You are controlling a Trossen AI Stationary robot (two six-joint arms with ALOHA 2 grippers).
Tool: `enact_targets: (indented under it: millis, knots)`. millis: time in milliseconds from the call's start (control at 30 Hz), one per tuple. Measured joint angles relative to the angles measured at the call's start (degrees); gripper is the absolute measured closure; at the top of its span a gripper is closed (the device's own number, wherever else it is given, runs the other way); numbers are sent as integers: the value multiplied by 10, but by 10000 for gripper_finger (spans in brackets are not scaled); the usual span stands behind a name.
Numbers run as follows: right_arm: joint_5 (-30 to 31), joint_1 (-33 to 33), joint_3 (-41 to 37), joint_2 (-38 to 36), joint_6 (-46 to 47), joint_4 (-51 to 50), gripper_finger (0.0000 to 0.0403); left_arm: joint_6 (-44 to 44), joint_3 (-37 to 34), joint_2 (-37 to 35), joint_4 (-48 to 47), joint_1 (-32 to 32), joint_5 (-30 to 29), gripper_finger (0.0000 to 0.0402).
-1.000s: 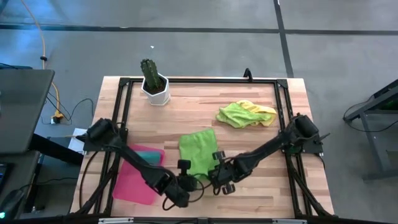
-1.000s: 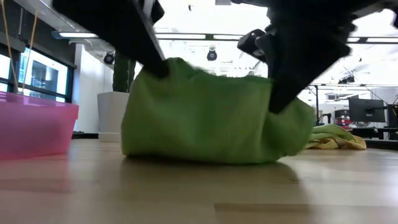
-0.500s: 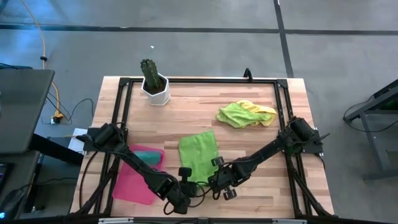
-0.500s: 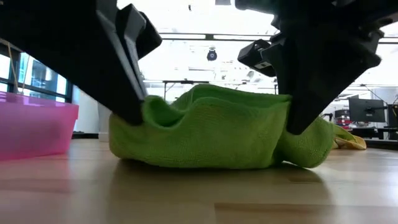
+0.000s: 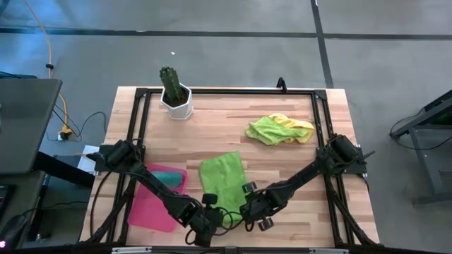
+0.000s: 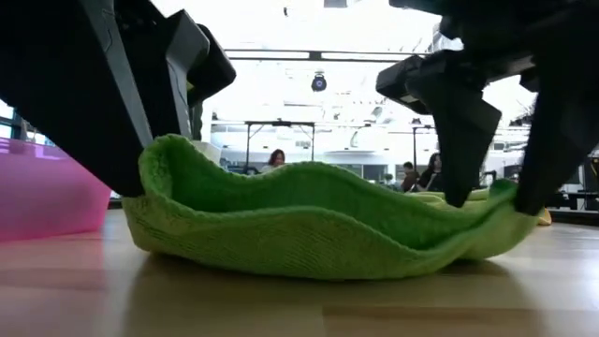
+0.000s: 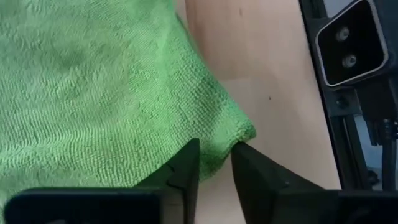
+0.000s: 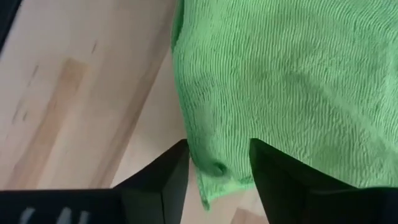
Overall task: Roll microfiber towels into tight, uniform cylinder then place into a basket
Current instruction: Roll the dark green towel
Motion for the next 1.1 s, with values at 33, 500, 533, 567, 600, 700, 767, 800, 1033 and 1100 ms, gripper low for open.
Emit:
enact_targets:
  millis: [33,500,533,567,600,700,767,800,1033,1100]
  knots:
    - [-1,0,0,-2,6,-12,236,-4,0,0,-1,0,0,305]
    - [84,-7,40,-7,-7,-25,234,-64,87,-1,-160,2,9,253]
    - [85,-11,27,-7,-7,2,234,-56,88,-1,-169,2,-13,254]
    - [86,-14,15,-7,-6,27,234,-47,87,-1,-176,3,-38,256]
    - [86,-17,2,-7,-2,49,234,-41,87,-1,-186,5,-63,257]
    - [88,-22,-37,-7,31,97,234,-33,86,-1,-235,13,-121,262]
    - [79,-22,-66,-7,59,129,234,-33,80,-1,-267,23,-138,265]
    - [76,-21,-80,-7,72,142,234,-33,77,-1,-279,29,-142,266]
    - [78,1,-129,-9,139,197,234,-4,18,-1,-254,79,-127,271]
    - [83,6,-129,-9,139,199,234,1,-2,-1,-232,90,-122,271]
